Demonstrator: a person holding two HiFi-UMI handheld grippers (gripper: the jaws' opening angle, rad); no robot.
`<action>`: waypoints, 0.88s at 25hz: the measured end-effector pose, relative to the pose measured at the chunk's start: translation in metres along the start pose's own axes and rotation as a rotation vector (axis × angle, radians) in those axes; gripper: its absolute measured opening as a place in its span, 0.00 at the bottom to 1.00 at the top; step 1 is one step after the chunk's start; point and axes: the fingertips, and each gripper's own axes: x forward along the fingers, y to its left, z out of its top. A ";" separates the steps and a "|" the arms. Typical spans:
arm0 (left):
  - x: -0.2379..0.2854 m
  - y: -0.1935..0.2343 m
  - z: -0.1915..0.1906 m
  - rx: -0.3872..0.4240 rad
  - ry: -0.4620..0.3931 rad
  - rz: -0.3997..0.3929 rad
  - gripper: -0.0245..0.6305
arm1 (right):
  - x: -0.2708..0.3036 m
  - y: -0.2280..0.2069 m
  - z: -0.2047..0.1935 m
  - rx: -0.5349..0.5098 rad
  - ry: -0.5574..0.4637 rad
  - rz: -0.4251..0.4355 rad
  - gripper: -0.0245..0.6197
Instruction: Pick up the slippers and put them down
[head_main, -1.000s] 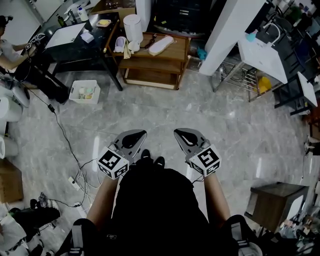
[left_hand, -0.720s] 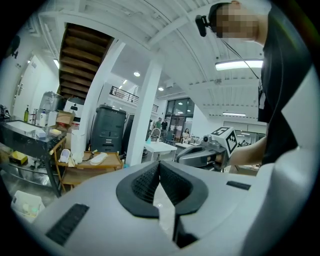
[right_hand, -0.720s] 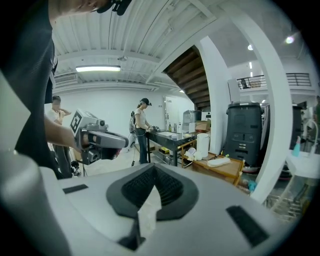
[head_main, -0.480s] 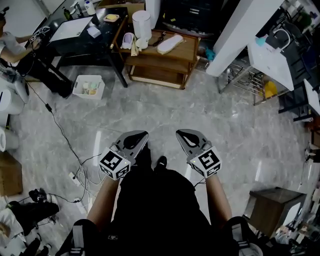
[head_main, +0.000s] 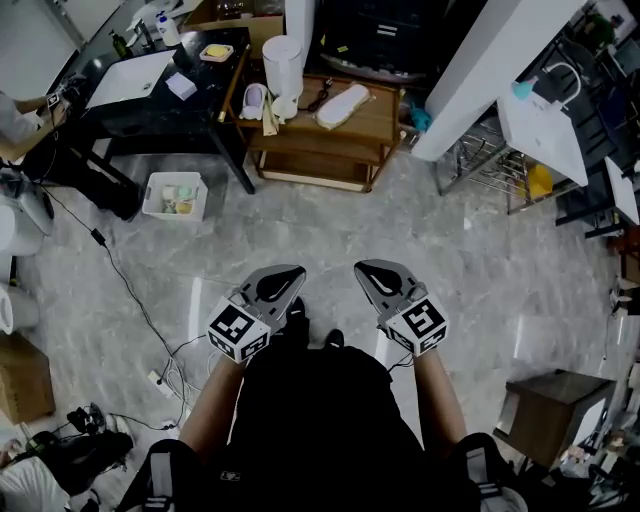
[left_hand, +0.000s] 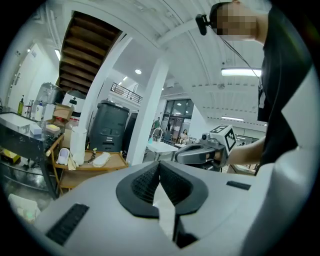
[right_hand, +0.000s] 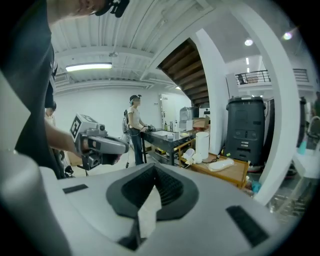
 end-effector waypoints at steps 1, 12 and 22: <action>0.003 0.008 0.003 0.003 0.002 -0.012 0.05 | 0.008 -0.004 0.003 0.011 -0.002 -0.005 0.05; 0.023 0.080 0.020 -0.001 0.036 -0.097 0.05 | 0.063 -0.048 0.023 0.026 0.025 -0.106 0.05; 0.074 0.119 0.025 -0.038 0.055 -0.073 0.06 | 0.088 -0.108 0.022 0.024 0.044 -0.091 0.05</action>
